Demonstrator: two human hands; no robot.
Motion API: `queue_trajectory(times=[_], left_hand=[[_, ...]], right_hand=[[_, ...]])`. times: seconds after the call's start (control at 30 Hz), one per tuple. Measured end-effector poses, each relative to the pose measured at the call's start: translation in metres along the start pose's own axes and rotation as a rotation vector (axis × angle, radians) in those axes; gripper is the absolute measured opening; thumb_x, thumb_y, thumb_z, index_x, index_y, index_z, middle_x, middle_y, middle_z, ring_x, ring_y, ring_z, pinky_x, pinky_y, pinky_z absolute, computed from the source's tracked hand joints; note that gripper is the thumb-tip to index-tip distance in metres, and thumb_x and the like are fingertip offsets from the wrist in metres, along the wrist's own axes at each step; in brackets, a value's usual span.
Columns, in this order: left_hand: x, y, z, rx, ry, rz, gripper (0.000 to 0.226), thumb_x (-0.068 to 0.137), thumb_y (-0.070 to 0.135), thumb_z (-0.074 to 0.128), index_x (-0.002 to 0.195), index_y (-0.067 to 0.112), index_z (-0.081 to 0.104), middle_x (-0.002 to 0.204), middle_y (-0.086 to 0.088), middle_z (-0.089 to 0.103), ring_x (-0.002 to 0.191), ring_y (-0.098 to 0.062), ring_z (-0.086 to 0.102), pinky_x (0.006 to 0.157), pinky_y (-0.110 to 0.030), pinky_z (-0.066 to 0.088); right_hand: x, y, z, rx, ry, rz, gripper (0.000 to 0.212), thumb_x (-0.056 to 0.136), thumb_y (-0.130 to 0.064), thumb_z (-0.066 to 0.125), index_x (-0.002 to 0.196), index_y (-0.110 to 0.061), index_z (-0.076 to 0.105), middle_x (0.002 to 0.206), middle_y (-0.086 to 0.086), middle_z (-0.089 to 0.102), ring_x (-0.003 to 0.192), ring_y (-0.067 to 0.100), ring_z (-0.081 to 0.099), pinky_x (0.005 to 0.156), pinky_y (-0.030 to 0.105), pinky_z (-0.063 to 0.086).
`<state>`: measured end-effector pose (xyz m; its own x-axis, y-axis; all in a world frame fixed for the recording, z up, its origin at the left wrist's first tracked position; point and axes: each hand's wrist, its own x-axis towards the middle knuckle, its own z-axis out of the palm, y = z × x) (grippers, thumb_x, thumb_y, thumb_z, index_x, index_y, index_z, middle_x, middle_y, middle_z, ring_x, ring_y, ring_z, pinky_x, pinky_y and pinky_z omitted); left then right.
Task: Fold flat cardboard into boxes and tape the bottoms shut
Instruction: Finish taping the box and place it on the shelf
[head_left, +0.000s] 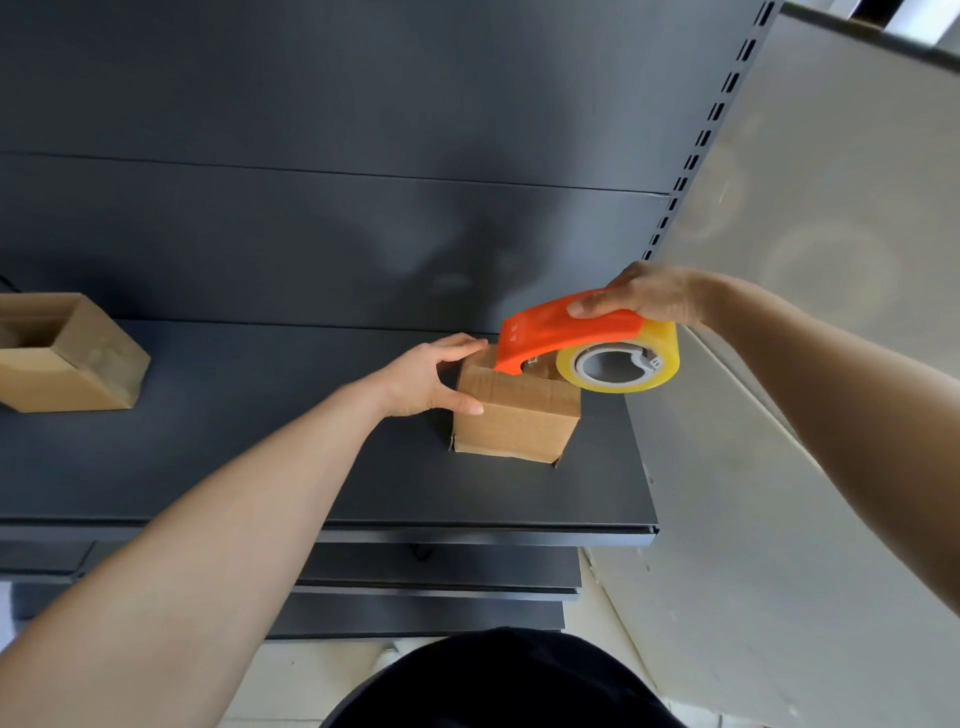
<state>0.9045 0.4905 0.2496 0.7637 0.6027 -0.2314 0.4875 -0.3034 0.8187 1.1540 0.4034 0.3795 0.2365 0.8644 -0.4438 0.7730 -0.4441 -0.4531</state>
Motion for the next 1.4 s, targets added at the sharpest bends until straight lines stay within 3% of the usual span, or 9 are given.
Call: queue_trajectory(times=[0.13,0.27,0.37,0.6,0.67,0.83,1.23,1.33,1.4], left_hand=[[0.001,0.003,-0.002,0.020,-0.021,-0.038,0.089,0.069,0.028,0.083,0.144,0.037,0.036,0.155,0.017,0.020,0.143,-0.008,0.019,0.118,-0.030,0.015],[0.003,0.001,-0.004,-0.012,-0.041,-0.061,0.091,0.066,0.029,0.085,0.143,0.040,0.037,0.155,0.018,0.020,0.144,-0.009,0.019,0.120,-0.036,0.016],[0.005,0.001,-0.005,-0.002,-0.054,-0.064,0.092,0.065,0.030,0.086,0.142,0.040,0.038,0.155,0.018,0.020,0.144,-0.009,0.020,0.120,-0.036,0.017],[0.006,0.009,-0.006,-0.009,-0.084,-0.099,0.092,0.066,0.024,0.086,0.142,0.040,0.038,0.157,0.016,0.018,0.143,-0.013,0.025,0.118,-0.034,0.020],[0.006,0.010,-0.005,-0.013,-0.083,-0.104,0.092,0.065,0.024,0.086,0.142,0.040,0.038,0.157,0.015,0.018,0.143,-0.013,0.025,0.118,-0.034,0.020],[0.005,0.011,-0.006,-0.016,-0.079,-0.115,0.093,0.065,0.024,0.086,0.142,0.042,0.037,0.157,0.015,0.018,0.143,-0.013,0.025,0.119,-0.035,0.020],[0.002,0.013,-0.001,-0.072,-0.076,-0.149,0.093,0.068,0.020,0.084,0.144,0.042,0.034,0.154,0.023,0.021,0.141,-0.015,0.029,0.117,-0.033,0.022],[0.001,0.012,0.000,-0.095,-0.065,-0.148,0.093,0.068,0.020,0.085,0.144,0.041,0.035,0.152,0.025,0.022,0.139,-0.014,0.033,0.117,-0.034,0.023],[0.001,0.010,0.000,-0.112,-0.058,-0.153,0.092,0.068,0.019,0.084,0.143,0.041,0.036,0.151,0.026,0.022,0.138,-0.013,0.034,0.116,-0.033,0.026]], right_hand=[[-0.013,0.027,-0.007,0.096,-0.021,-0.038,0.035,0.069,-0.055,0.074,0.078,-0.022,0.067,0.072,-0.008,0.071,0.070,0.011,0.067,0.085,0.035,0.047],[-0.028,0.063,-0.023,0.133,-0.001,0.010,0.083,0.027,-0.076,0.073,0.078,-0.010,0.073,0.079,0.011,0.074,0.071,0.027,0.068,0.081,0.039,0.051],[-0.042,0.091,-0.036,0.163,-0.005,0.032,0.104,0.012,-0.082,0.072,0.083,-0.005,0.074,0.079,0.013,0.075,0.070,0.029,0.070,0.077,0.038,0.053],[-0.066,0.136,-0.045,0.146,-0.007,0.125,0.106,0.010,-0.084,0.071,0.082,-0.006,0.075,0.078,0.013,0.075,0.071,0.031,0.071,0.074,0.037,0.053],[-0.061,0.138,-0.038,0.109,0.003,0.149,0.100,0.015,-0.085,0.069,0.080,-0.010,0.076,0.077,0.009,0.075,0.073,0.029,0.071,0.079,0.037,0.053],[-0.043,0.131,-0.012,-0.039,0.029,0.229,0.046,0.072,-0.058,0.070,0.086,-0.015,0.071,0.091,0.007,0.071,0.081,0.022,0.064,0.082,0.034,0.044],[-0.013,0.097,0.035,-0.179,0.028,0.157,0.058,0.072,-0.062,0.067,0.089,-0.007,0.067,0.090,0.010,0.065,0.087,0.029,0.061,0.073,0.032,0.044],[-0.011,0.083,0.042,-0.210,0.048,0.148,0.050,0.073,-0.060,0.068,0.073,-0.011,0.059,0.076,0.005,0.058,0.079,0.028,0.057,0.062,0.030,0.039],[-0.010,0.076,0.042,-0.211,0.068,0.161,0.047,0.074,-0.058,0.068,0.072,-0.013,0.054,0.072,0.000,0.053,0.076,0.025,0.054,0.057,0.029,0.035]])
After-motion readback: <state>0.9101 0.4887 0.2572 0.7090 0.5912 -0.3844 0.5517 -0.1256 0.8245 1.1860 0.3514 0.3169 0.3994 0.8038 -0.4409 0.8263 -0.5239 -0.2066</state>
